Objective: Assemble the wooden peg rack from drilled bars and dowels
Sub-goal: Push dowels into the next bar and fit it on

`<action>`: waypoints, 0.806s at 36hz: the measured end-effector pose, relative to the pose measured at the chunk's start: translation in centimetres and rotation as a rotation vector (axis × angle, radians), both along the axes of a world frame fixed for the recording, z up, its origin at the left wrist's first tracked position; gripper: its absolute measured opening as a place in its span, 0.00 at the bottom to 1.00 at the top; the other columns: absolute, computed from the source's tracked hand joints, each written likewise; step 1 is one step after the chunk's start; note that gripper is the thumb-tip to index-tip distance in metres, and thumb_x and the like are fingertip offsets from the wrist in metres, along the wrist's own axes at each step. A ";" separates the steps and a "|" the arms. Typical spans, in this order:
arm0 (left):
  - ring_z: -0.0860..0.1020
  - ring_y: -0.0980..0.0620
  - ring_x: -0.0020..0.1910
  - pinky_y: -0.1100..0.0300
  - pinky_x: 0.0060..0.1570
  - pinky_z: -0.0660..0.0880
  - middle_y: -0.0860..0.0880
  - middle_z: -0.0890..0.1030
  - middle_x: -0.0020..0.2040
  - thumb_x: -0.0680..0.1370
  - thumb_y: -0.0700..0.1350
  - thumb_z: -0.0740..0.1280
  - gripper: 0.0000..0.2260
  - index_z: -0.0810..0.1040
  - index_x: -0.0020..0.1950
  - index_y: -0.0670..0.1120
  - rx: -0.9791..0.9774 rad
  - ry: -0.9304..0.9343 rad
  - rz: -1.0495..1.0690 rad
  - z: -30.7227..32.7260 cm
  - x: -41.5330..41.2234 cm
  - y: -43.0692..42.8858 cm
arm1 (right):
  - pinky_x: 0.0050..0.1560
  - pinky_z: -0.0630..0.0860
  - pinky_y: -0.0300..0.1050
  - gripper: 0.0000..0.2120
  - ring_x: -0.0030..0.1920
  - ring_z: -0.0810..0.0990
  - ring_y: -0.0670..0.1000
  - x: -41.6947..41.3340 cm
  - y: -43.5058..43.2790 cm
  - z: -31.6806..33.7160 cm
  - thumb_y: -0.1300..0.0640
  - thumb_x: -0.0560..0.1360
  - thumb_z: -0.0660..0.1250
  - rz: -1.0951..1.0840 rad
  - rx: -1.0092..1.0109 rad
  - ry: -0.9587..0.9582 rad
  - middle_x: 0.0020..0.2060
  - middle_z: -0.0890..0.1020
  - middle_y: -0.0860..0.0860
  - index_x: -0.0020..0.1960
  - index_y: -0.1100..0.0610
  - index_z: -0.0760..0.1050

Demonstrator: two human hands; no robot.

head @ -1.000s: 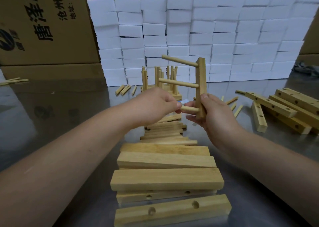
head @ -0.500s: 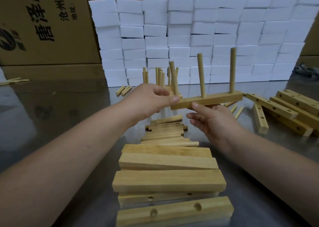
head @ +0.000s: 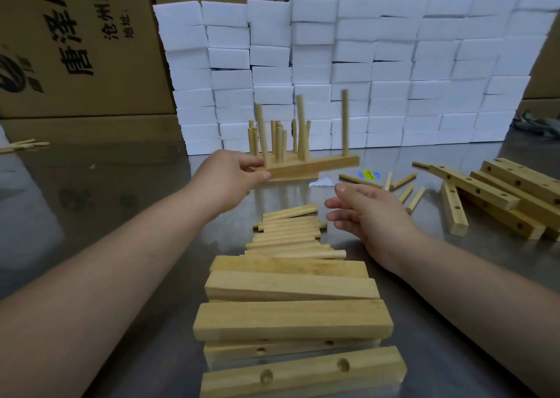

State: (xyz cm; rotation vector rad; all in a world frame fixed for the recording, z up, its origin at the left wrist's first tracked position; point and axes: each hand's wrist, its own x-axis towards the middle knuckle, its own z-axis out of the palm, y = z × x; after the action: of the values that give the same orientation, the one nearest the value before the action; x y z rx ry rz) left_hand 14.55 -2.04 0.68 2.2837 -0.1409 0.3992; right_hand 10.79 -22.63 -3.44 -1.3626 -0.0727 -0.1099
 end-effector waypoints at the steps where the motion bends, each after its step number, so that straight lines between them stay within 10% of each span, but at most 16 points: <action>1: 0.78 0.55 0.38 0.65 0.34 0.68 0.57 0.79 0.45 0.74 0.50 0.70 0.16 0.78 0.61 0.51 0.001 0.001 0.025 -0.2 0.4 0.5 | 0.30 0.76 0.35 0.05 0.29 0.80 0.45 0.0 0.0 0.0 0.59 0.76 0.65 0.001 -0.004 0.002 0.31 0.82 0.50 0.43 0.55 0.77; 5: 0.76 0.52 0.47 0.59 0.47 0.71 0.50 0.80 0.54 0.74 0.49 0.70 0.16 0.78 0.61 0.50 0.051 0.011 0.106 -1.5 1.5 2.1 | 0.29 0.76 0.35 0.04 0.28 0.79 0.45 0.0 0.0 0.0 0.59 0.77 0.64 0.016 -0.002 0.013 0.28 0.81 0.49 0.44 0.56 0.77; 23: 0.76 0.49 0.56 0.59 0.46 0.70 0.50 0.80 0.58 0.76 0.53 0.66 0.17 0.77 0.62 0.50 0.382 0.071 0.190 -5.1 2.7 2.9 | 0.28 0.73 0.35 0.05 0.27 0.78 0.45 0.0 0.2 -0.1 0.60 0.78 0.62 0.032 -0.066 0.022 0.30 0.80 0.51 0.45 0.58 0.76; 29: 0.75 0.50 0.42 0.59 0.35 0.67 0.49 0.80 0.43 0.77 0.52 0.63 0.11 0.81 0.53 0.48 0.487 0.058 0.176 -5.3 3.4 2.8 | 0.28 0.72 0.35 0.05 0.26 0.77 0.44 -0.1 0.4 -0.1 0.59 0.78 0.63 0.030 -0.087 0.027 0.31 0.79 0.51 0.45 0.57 0.76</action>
State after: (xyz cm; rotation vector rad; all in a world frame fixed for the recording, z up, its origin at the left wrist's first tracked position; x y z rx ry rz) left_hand 17.94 0.76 -4.67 2.7973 -0.0057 0.4234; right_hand 10.72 -22.25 -3.57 -1.4494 -0.0758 -0.0641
